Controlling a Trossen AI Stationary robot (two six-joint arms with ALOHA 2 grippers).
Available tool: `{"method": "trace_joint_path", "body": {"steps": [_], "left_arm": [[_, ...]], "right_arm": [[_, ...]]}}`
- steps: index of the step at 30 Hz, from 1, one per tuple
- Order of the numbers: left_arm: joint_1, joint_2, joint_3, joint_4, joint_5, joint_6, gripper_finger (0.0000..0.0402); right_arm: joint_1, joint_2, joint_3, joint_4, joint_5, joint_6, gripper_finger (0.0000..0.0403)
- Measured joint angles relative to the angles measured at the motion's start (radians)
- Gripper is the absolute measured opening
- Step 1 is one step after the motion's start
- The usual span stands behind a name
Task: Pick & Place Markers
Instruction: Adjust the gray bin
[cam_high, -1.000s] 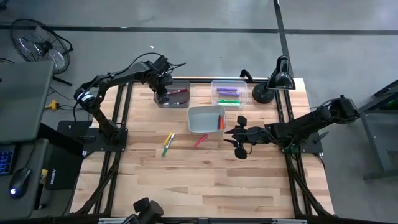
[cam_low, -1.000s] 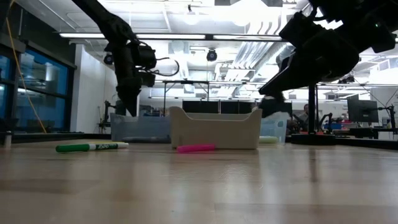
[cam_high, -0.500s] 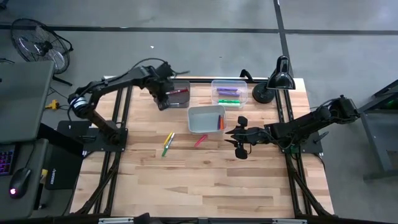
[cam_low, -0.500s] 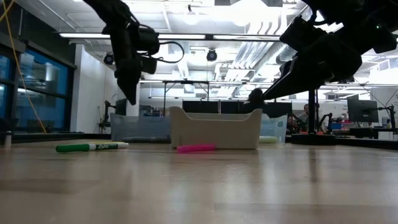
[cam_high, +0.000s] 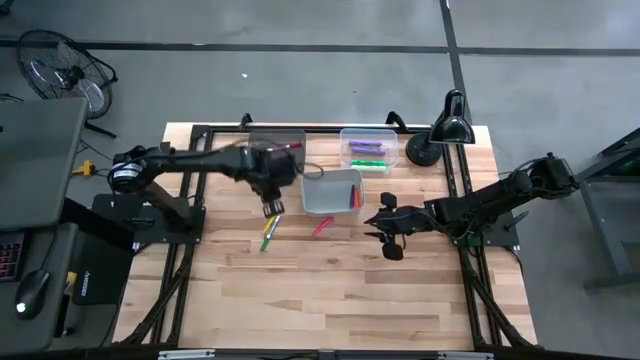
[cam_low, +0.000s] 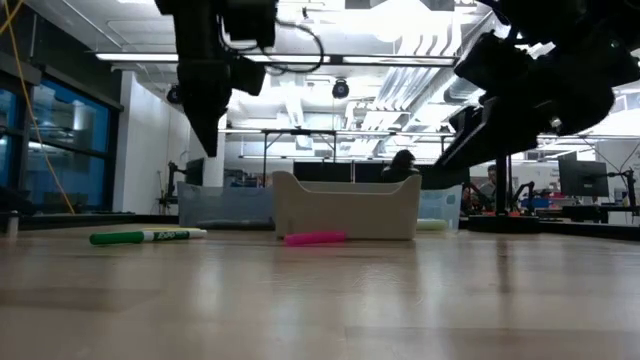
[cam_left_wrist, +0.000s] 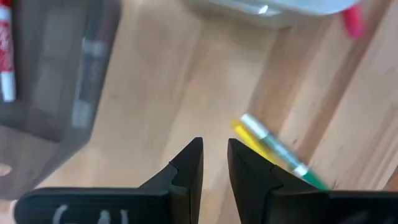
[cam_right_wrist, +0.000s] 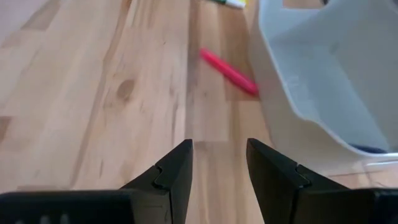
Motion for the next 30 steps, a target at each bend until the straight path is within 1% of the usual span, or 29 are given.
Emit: {"method": "trace_joint_path", "body": {"steps": [4,7,10,13,16,18,21,24,27,28,30], "left_arm": [[-0.128,0.0,-0.023,0.086,-0.074,-0.1,0.0072],[-0.207,0.0,-0.047,0.207,-0.124,-0.181,0.0072],[-0.273,0.005,-0.073,0.323,-0.146,-0.246,0.0072],[-0.322,0.049,-0.079,0.403,-0.175,-0.297,0.0072],[-0.353,0.088,-0.08,0.473,-0.259,-0.368,0.0072],[-0.365,0.116,-0.079,0.503,-0.297,-0.406,0.0072],[-0.37,0.187,-0.08,0.572,-0.298,-0.412,0.0072],[-0.368,0.242,-0.078,0.618,-0.27,-0.427,0.0072],[-0.368,0.275,-0.077,0.621,-0.264,-0.474,0.0072],[-0.368,0.294,-0.072,0.637,-0.269,-0.493,0.0072],[-0.368,0.31,-0.073,0.616,-0.288,-0.519,0.0072]], "right_arm": [[0.0,0.0,0.0,-0.016,-0.033,-0.004,0.0139],[0.0,0.0,0.0,-0.016,-0.041,-0.005,0.0139],[0.0,0.0,0.0,-0.016,-0.038,-0.006,0.0139],[0.0,0.0,0.0,-0.016,-0.034,-0.008,0.0139],[0.0,0.0,0.0,-0.018,-0.034,-0.011,0.0139],[0.0,0.0,0.0,-0.021,-0.034,-0.012,0.0139],[0.0,0.0,0.0,-0.022,-0.034,-0.013,0.0139],[0.0,0.0,0.0,-0.026,-0.034,-0.016,0.0139],[0.0,0.0,0.0,-0.028,-0.034,-0.026,0.0139],[0.0,0.0,0.0,-0.03,-0.034,-0.027,0.0139],[0.0,0.0,0.0,-0.028,-0.034,-0.034,0.0139]]}}
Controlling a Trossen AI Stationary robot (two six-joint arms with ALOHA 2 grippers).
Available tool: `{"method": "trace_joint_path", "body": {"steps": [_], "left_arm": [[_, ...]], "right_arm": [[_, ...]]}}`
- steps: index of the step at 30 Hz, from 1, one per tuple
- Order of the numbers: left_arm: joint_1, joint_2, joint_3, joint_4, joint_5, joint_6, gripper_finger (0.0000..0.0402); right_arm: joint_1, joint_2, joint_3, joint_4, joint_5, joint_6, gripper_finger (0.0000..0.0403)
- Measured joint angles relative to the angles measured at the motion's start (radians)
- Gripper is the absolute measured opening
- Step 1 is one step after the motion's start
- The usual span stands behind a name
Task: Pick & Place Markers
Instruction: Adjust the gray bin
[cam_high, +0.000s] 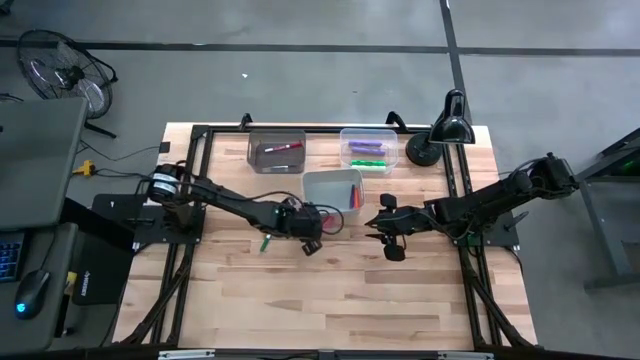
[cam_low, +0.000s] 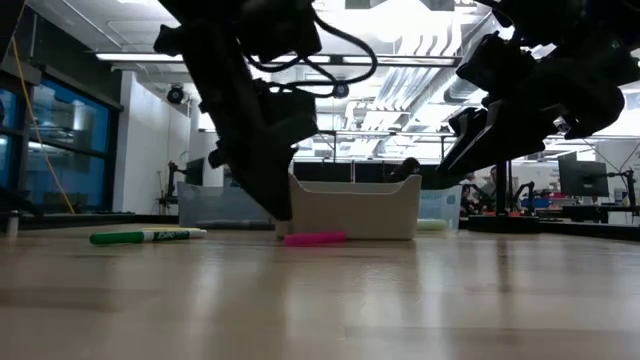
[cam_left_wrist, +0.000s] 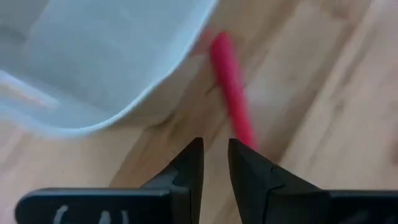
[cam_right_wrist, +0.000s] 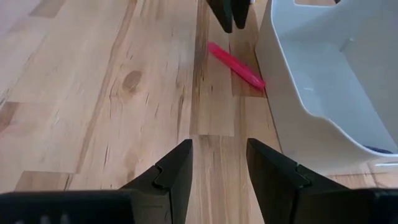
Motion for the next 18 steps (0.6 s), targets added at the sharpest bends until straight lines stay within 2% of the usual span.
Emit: {"method": "trace_joint_path", "body": {"steps": [3,9,18], "left_arm": [[-0.002,0.007,0.007,0.03,-0.009,-0.005,0.0072],[-0.002,0.009,0.005,0.051,0.056,0.023,0.0072],[-0.002,0.009,0.004,0.046,0.067,0.03,0.0072]], "right_arm": [[0.0,0.0,0.0,0.001,0.0,-0.001,0.0139],[0.0,0.0,0.0,0.0,0.0,-0.001,0.0139],[0.0,0.0,0.0,0.0,0.0,-0.001,0.0139]]}}
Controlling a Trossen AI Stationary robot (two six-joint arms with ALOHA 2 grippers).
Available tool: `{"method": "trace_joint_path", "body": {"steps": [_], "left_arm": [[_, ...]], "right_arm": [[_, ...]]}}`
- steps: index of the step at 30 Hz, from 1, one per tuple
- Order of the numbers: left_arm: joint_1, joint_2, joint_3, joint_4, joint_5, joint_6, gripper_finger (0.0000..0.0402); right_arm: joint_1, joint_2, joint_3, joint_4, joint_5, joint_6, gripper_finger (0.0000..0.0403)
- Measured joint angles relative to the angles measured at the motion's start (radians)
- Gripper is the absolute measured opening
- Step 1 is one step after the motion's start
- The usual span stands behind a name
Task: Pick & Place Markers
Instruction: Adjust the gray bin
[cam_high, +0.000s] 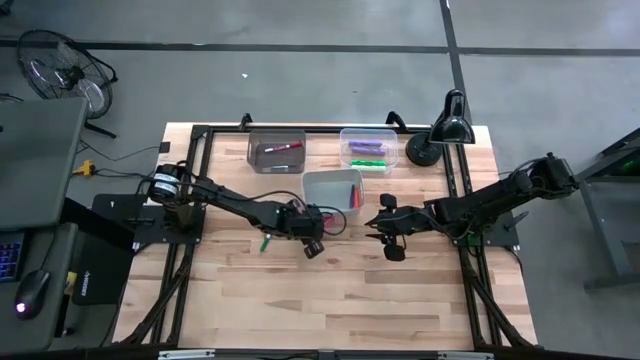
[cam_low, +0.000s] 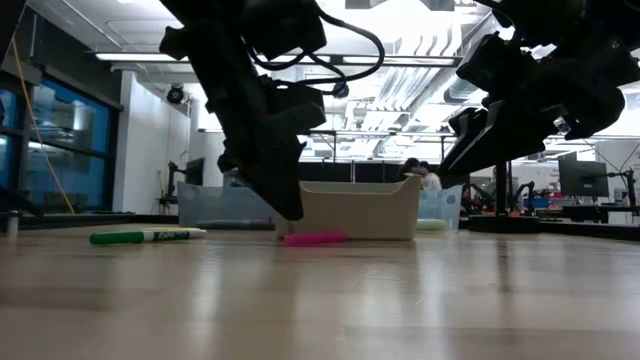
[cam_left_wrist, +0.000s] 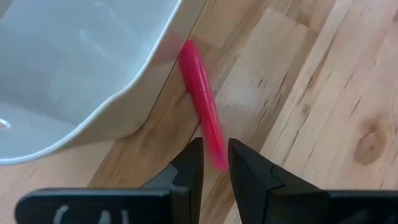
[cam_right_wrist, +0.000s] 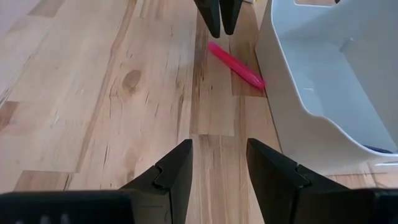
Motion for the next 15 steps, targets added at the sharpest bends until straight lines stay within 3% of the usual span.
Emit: {"method": "trace_joint_path", "body": {"steps": [9,15], "left_arm": [[0.002,0.0,0.0,-0.002,-0.005,-0.001,0.0072],[0.002,0.0,0.0,-0.003,-0.004,-0.001,0.0072]], "right_arm": [[0.0,0.0,0.0,0.051,0.062,-0.035,0.0139],[0.007,0.013,-0.008,0.061,0.035,-0.051,0.0139]]}}
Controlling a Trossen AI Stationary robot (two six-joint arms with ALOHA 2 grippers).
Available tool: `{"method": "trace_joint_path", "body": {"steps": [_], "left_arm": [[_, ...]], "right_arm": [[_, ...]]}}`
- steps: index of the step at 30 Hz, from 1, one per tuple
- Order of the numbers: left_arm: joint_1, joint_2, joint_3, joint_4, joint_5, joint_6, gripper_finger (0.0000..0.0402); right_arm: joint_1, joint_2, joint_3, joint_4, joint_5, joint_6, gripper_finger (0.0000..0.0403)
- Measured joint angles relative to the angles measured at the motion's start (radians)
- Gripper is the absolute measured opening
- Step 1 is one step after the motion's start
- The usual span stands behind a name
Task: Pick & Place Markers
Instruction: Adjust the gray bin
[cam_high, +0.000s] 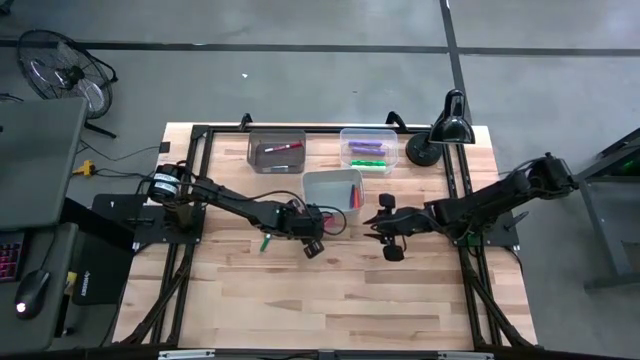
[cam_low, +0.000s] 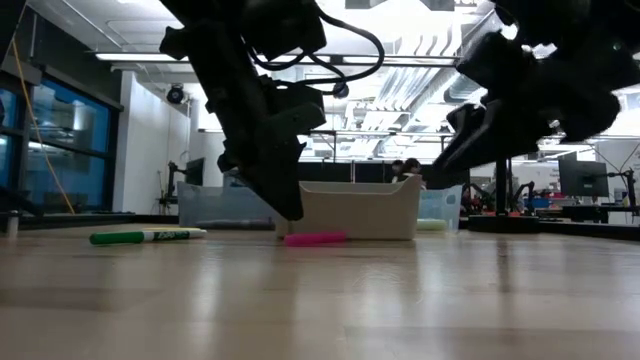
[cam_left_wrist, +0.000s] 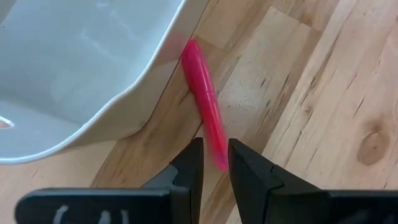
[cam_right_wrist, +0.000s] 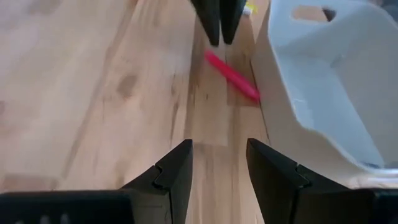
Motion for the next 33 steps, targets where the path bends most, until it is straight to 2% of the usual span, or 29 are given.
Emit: {"method": "trace_joint_path", "body": {"steps": [5,11,19,27,33], "left_arm": [[0.0,0.0,0.0,0.0,0.0,0.0,0.0072],[0.0,0.0,0.0,-0.001,0.0,0.0,0.0072],[0.0,0.0,0.0,-0.002,0.0,0.0,0.0072],[0.0,0.0,0.0,-0.002,0.018,0.0,0.0072],[0.0,0.0,0.0,0.001,0.018,0.0,0.0072]], "right_arm": [[-0.003,0.072,-0.033,0.098,0.012,-0.031,0.0139],[-0.007,0.204,-0.037,0.288,0.083,-0.112,0.0139],[-0.088,0.346,-0.037,0.408,0.086,-0.132,0.0139],[-0.163,0.367,-0.037,0.446,0.078,-0.159,0.0139],[-0.201,0.367,-0.036,0.518,0.006,-0.181,0.0139]]}}
